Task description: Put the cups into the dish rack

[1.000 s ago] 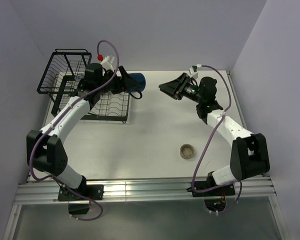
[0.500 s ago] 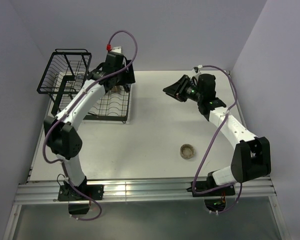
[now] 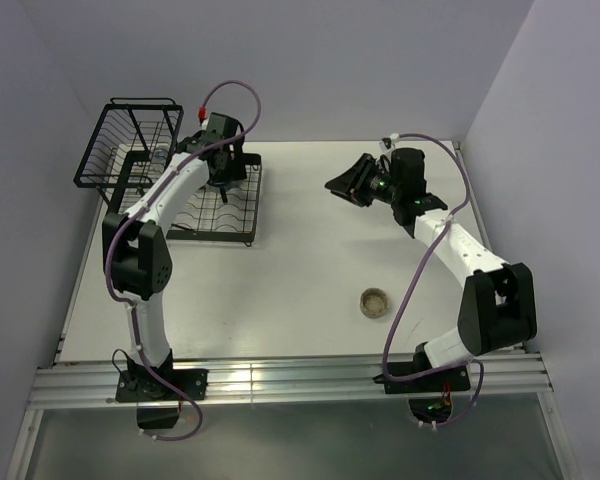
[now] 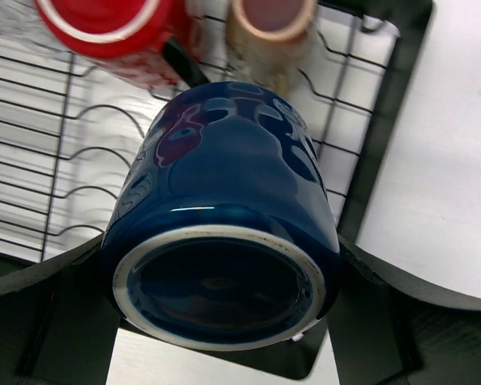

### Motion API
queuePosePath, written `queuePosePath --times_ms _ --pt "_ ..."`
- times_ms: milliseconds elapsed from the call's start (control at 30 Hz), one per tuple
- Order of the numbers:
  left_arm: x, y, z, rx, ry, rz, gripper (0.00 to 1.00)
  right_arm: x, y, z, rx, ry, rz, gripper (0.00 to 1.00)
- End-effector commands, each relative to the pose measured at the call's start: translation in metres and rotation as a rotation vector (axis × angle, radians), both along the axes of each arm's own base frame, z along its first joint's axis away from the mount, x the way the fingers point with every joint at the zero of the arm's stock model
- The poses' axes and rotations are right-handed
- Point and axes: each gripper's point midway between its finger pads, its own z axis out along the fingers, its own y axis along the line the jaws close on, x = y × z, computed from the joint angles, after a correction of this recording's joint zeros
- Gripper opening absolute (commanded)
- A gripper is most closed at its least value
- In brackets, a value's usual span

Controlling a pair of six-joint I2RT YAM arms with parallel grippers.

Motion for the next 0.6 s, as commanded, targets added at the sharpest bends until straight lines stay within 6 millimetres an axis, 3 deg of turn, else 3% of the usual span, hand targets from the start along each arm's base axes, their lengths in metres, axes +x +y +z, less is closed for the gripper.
queuePosePath --times_ms 0,567 --pt "0.015 0.015 0.023 0.000 -0.094 0.055 0.00 0.010 0.001 0.023 0.001 -0.070 0.010 0.41" --pt "0.007 0.049 -0.022 0.028 -0.016 0.147 0.00 0.013 0.007 0.007 -0.001 -0.034 0.037 0.40"
